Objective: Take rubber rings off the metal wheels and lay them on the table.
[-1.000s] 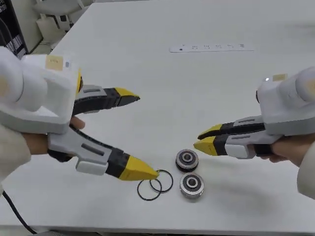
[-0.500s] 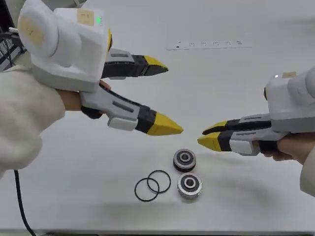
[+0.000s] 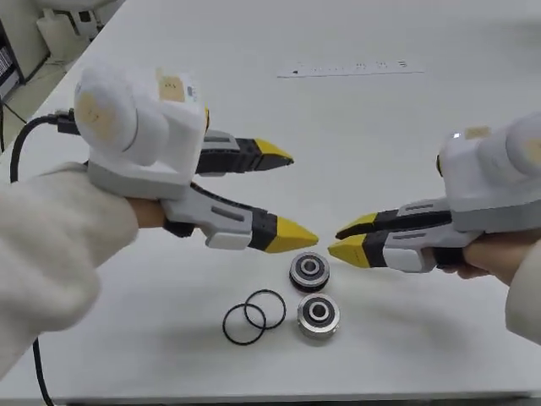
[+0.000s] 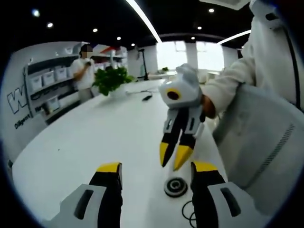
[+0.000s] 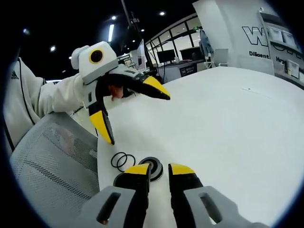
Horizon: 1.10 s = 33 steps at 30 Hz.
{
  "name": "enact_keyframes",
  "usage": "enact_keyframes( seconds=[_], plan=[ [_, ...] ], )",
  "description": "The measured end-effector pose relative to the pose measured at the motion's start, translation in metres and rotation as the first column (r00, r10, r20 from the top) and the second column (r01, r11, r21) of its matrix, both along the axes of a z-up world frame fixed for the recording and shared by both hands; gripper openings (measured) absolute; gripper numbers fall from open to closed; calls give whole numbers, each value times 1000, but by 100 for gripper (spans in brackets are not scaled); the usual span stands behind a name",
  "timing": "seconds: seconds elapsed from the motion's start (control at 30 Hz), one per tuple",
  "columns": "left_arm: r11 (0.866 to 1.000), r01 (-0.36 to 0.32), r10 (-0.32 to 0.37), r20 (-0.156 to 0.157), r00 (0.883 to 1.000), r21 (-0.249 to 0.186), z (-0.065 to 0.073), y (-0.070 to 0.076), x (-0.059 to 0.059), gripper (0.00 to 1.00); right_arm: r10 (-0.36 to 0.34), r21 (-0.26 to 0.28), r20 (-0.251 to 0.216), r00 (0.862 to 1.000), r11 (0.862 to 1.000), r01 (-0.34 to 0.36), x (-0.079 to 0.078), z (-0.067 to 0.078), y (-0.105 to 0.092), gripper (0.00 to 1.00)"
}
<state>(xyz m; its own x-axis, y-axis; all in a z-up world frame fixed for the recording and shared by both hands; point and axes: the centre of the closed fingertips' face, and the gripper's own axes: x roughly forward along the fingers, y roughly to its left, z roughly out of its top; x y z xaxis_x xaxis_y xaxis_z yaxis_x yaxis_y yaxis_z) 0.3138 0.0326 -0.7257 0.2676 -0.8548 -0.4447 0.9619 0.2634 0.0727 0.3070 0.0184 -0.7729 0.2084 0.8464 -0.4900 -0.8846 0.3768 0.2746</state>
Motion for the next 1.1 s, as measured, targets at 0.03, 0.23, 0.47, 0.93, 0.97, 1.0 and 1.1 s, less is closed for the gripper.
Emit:
enact_keyframes(
  seconds=[0.03,0.23,0.47,0.93,0.97,1.0,1.1],
  plan=[
    [1000,6,-6,-6,1000,3,-3,-1,-2,57,0,0,-1,1000,1000,0,0,0,0,12],
    [999,55,-55,-27,998,-1,-16,-8,-16,45,-6,-6,-10,1000,1000,6,0,-5,-4,12],
    [997,59,-57,-46,997,42,-36,-7,-17,39,18,-21,-22,1000,1000,-18,-6,-12,-3,12],
    [991,84,-77,-67,995,102,-61,-8,-23,18,35,-22,-37,999,999,-36,-9,-18,-2,11],
    [989,87,-81,-54,995,121,-63,-8,-23,19,38,-23,-38,999,999,-39,-9,-19,-1,11],
    [989,92,-86,-52,995,118,-63,-9,-24,20,39,-23,-37,999,999,-40,-9,-19,-1,11],
    [987,94,-90,-39,995,134,-64,-9,-24,18,48,-22,-38,998,999,-49,-11,-19,0,11]
  ],
)
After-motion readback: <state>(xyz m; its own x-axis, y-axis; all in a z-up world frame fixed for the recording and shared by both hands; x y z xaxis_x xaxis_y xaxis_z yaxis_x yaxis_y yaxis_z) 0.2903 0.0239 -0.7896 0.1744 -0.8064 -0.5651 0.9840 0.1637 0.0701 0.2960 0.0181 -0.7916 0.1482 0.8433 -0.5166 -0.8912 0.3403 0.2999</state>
